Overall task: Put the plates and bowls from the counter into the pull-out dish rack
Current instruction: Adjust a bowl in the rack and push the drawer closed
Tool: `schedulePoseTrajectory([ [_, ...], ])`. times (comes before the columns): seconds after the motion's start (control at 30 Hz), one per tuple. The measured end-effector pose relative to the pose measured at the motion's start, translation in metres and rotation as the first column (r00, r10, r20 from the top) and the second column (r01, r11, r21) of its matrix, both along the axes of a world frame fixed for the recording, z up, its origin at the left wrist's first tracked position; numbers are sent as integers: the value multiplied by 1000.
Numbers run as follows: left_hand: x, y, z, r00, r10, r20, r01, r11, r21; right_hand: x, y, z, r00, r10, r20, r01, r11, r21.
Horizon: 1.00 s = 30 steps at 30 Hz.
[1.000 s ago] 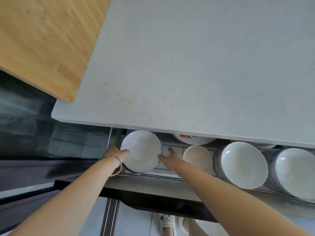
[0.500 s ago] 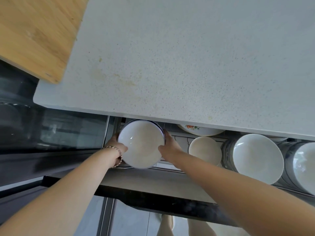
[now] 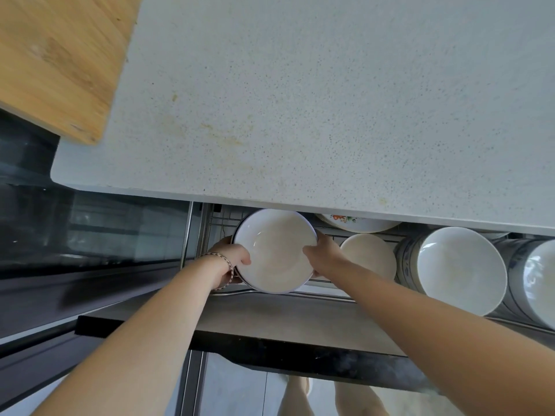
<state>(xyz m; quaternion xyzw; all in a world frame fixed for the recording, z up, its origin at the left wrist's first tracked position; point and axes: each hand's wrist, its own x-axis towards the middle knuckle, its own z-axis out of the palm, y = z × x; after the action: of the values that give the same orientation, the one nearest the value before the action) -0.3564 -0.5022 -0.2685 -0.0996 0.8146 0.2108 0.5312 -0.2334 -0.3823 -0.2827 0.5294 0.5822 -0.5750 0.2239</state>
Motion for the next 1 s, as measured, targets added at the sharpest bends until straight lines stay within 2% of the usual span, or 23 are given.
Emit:
schedulePoseTrajectory([
  [0.13, 6, 2, 0, 984, -83, -160, 80, 997, -21, 0, 3, 0, 994, -108, -5, 107, 989, -102],
  [0.23, 8, 5, 7, 963, -144, -227, 146, 989, -8, 3, 1, -2, 991, -134, -26, 131, 987, -97],
  [0.33, 4, 6, 11, 986, -64, -157, 75, 995, 64, 8, -2, -1, 986, -159, -52, 154, 984, -94],
  [0.4, 3, 6, 9, 990, -69, -121, 81, 992, 97, 12, -5, 0, 987, -151, -54, 147, 987, -67],
  [0.6, 7, 9, 4, 993, -76, -86, 84, 992, 90, 14, -12, -3, 1000, 15, 13, -17, 996, 86],
  [0.73, 5, 16, 11, 976, -165, -144, 165, 986, -14, 12, -9, 1, 980, -192, 52, 195, 979, -63],
  [0.87, 7, 24, 21, 937, -323, -135, 301, 940, -159, 9, -11, 7, 979, -198, 52, 202, 975, -97],
  [1.0, 5, 24, 20, 988, -151, -24, 146, 978, -145, 9, -8, 11, 975, -200, 102, 211, 970, -119],
])
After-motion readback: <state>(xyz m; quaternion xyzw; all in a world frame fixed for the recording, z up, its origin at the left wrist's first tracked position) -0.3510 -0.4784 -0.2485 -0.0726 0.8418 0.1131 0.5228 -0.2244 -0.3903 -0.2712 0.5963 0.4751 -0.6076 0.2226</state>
